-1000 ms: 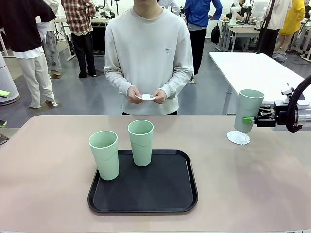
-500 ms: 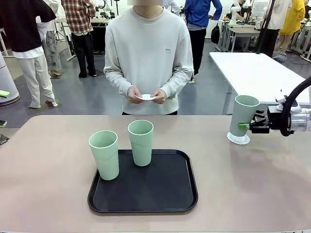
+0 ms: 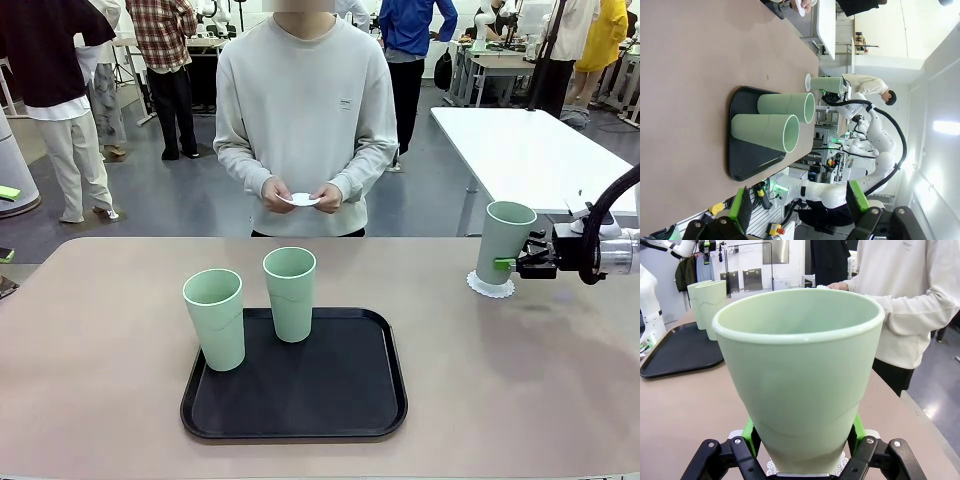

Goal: Place coasters on the table and set cups on them.
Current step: Pick up one Reusable plastic cup and place it on a coaster set by the human.

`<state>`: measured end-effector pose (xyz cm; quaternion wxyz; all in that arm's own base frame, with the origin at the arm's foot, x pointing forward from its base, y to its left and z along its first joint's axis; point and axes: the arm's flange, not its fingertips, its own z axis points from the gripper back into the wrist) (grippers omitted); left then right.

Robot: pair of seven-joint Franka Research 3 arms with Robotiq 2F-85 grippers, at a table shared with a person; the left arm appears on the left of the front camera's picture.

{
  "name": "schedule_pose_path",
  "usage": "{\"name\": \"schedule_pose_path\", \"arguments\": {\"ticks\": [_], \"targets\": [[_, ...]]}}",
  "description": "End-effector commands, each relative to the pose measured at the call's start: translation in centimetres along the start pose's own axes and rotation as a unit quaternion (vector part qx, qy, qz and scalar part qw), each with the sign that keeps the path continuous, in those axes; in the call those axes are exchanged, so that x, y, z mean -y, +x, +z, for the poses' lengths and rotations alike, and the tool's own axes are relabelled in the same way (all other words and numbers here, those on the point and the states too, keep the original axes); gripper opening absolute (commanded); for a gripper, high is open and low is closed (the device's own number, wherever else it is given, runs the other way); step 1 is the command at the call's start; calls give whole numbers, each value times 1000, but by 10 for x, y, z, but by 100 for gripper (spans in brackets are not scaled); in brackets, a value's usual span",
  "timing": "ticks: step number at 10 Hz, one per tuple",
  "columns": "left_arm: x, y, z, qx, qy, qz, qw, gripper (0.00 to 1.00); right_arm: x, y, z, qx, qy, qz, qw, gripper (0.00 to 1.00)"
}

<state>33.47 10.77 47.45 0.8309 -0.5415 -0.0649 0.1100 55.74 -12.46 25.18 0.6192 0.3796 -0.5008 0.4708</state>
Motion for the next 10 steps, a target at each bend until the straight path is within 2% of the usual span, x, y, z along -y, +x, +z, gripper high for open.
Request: {"name": "schedule_pose_path", "arguments": {"ticks": [1,9,10], "targets": [[2,1,-1,0,-11,-8,1000,100,8,-3,-1,6,5,-8,1000,82],[2,1,-1,0,-11,-8,1000,100,19,-15,-6,5,9,-27,1000,82],[2,1,-1,0,-11,-8,1000,100,18,-15,-6,5,9,-31,999,88]]}}
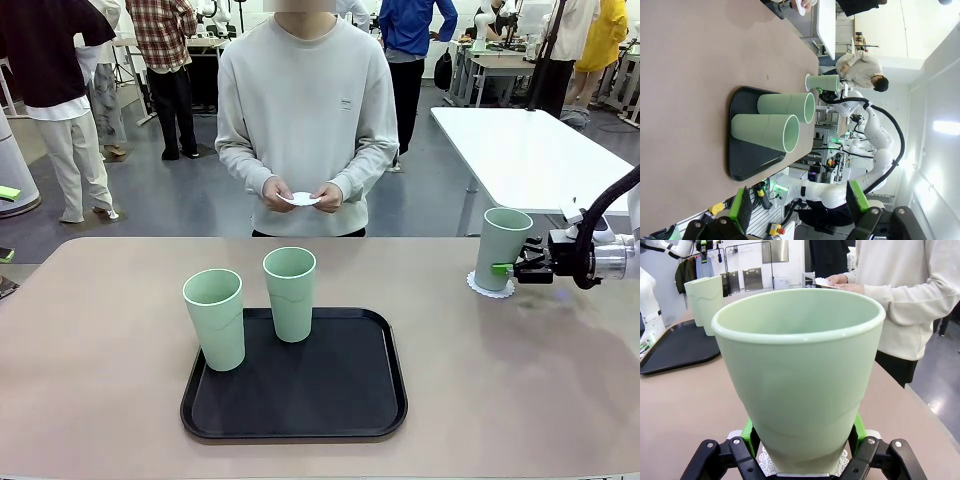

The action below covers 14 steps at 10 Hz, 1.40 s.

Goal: Place coasters on the table and set cups on them.
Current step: Pick up one Reusable plastic cup and place it on a coaster set by the human.

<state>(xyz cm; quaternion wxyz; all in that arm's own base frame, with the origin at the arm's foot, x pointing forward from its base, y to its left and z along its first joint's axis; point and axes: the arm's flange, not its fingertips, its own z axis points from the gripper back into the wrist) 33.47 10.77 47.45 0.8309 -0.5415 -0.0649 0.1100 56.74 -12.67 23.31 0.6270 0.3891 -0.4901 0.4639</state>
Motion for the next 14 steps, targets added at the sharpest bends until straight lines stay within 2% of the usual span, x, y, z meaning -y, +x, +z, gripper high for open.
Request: {"name": "schedule_pose_path", "arguments": {"ticks": [1,14], "targets": [[2,1,-1,0,-11,-8,1000,100,8,3,-1,9,7,-18,1000,100],[2,1,-1,0,-11,-8,1000,100,15,-1,9,-3,40,-37,999,100]]}}
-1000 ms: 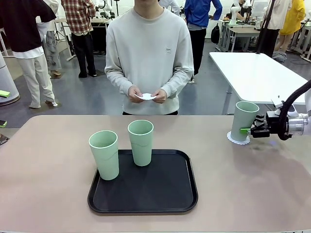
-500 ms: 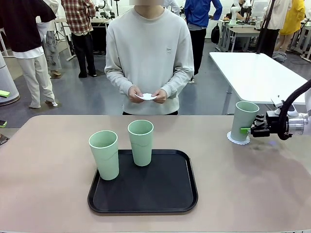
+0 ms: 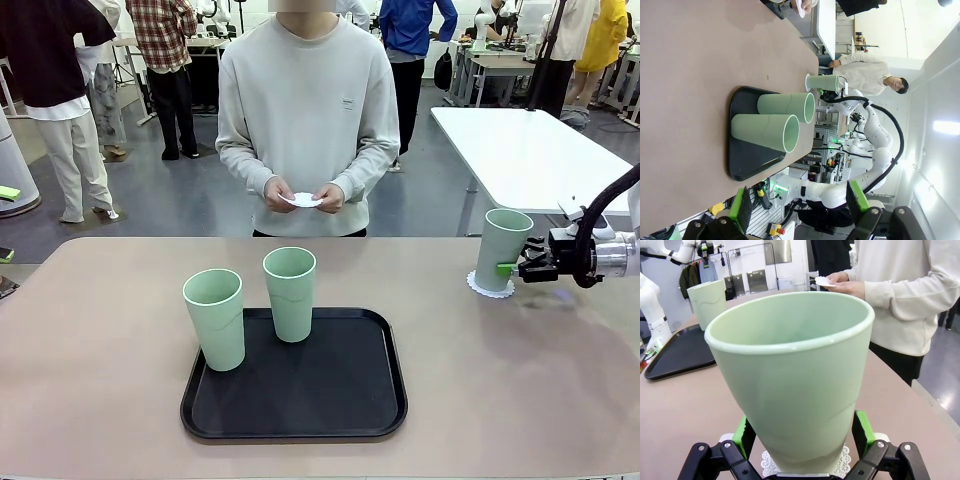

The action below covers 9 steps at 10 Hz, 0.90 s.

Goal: Place coasters on the table and set cups on them.
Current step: Pick up one Reusable plastic cup and place it on a coaster set by the human.

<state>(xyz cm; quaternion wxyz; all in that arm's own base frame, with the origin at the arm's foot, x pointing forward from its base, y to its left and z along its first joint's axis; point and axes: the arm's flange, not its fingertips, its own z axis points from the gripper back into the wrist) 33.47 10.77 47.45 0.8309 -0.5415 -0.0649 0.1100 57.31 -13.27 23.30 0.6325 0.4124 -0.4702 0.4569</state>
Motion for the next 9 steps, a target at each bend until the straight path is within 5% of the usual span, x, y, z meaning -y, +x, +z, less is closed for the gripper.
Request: {"name": "schedule_pose_path", "arguments": {"ticks": [1,9], "targets": [[2,1,-1,0,-11,-8,1000,100,8,-1,6,0,22,-16,1000,100],[2,1,-1,0,-11,-8,1000,100,10,-2,25,6,16,-22,1000,100]]}}
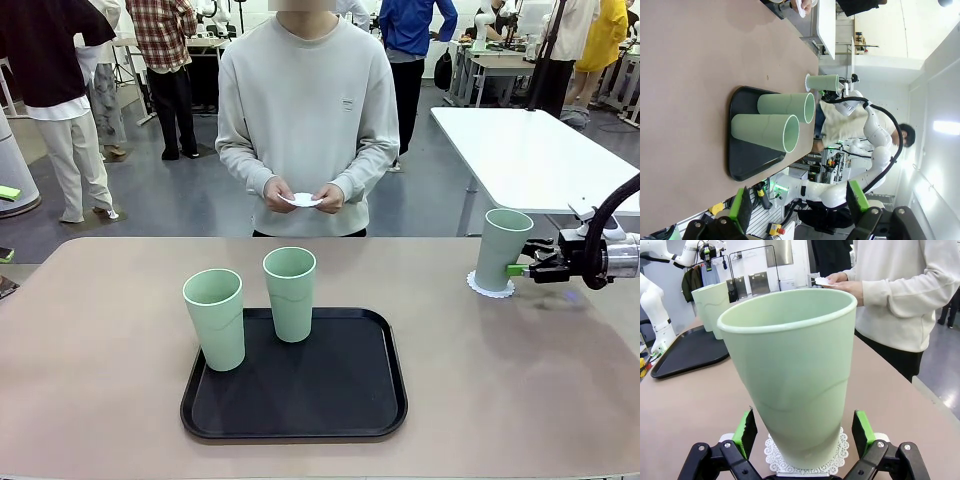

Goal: Place coasters on the table and set cups on them.
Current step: Pick up one Reusable plastic cup and place it on a coaster set by the human.

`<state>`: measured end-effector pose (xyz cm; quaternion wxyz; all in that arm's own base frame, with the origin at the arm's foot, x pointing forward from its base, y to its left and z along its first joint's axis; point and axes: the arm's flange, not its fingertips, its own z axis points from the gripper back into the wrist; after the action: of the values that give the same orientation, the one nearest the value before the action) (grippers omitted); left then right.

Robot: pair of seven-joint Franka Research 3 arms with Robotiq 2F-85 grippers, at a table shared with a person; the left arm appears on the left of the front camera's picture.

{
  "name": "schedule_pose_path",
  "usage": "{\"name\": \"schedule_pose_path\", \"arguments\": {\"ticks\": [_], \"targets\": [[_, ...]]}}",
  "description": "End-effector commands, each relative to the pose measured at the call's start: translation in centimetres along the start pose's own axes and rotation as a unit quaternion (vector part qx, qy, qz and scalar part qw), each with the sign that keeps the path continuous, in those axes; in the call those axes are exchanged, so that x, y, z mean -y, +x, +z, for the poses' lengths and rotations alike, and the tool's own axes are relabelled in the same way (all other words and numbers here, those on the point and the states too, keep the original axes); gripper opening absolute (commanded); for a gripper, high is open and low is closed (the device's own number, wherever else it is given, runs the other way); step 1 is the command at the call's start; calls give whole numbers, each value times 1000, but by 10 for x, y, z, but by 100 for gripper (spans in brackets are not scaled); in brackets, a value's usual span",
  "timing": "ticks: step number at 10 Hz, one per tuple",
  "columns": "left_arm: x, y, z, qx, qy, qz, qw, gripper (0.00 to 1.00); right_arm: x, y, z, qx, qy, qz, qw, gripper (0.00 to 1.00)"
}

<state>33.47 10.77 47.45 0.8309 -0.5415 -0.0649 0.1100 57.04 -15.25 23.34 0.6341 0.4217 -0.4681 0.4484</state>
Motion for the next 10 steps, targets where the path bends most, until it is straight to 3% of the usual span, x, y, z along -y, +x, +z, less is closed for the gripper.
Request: {"name": "schedule_pose_path", "arguments": {"ticks": [1,6,7,8,10], "targets": [[2,1,-1,0,-11,-8,1000,100,8,2,8,1,14,-13,1000,100],[2,1,-1,0,-11,-8,1000,100,5,3,31,-7,2,-13,1000,100],[2,1,-1,0,-11,-8,1000,100,-3,9,39,-36,-20,-24,999,100],[2,1,-1,0,-11,-8,1000,100,-17,24,51,-88,-85,-40,992,100],[2,1,-1,0,-11,-8,1000,100,-65,78,75,-130,-170,-69,975,100]]}}
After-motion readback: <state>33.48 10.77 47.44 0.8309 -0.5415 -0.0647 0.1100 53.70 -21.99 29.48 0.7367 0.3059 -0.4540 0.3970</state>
